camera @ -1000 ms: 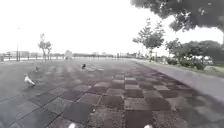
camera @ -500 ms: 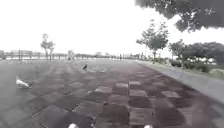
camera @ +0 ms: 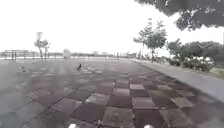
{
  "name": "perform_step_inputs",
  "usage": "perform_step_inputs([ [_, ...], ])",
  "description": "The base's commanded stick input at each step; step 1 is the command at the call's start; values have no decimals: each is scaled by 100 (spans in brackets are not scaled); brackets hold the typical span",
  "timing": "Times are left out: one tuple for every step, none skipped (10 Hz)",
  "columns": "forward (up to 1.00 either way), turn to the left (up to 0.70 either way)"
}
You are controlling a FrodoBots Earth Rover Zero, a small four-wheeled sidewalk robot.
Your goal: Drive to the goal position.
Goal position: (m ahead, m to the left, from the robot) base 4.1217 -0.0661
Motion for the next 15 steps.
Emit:
perform_step_inputs([
  [100,-40],
  [100,-40],
  [100,-23],
  [100,0],
  [100,0],
  [100,0],
  [100,0],
  [100,0],
  [100,0],
  [100,-16],
  [100,-40],
  [100,-40],
  [100,-25],
  [100,-7],
  [100,0],
])
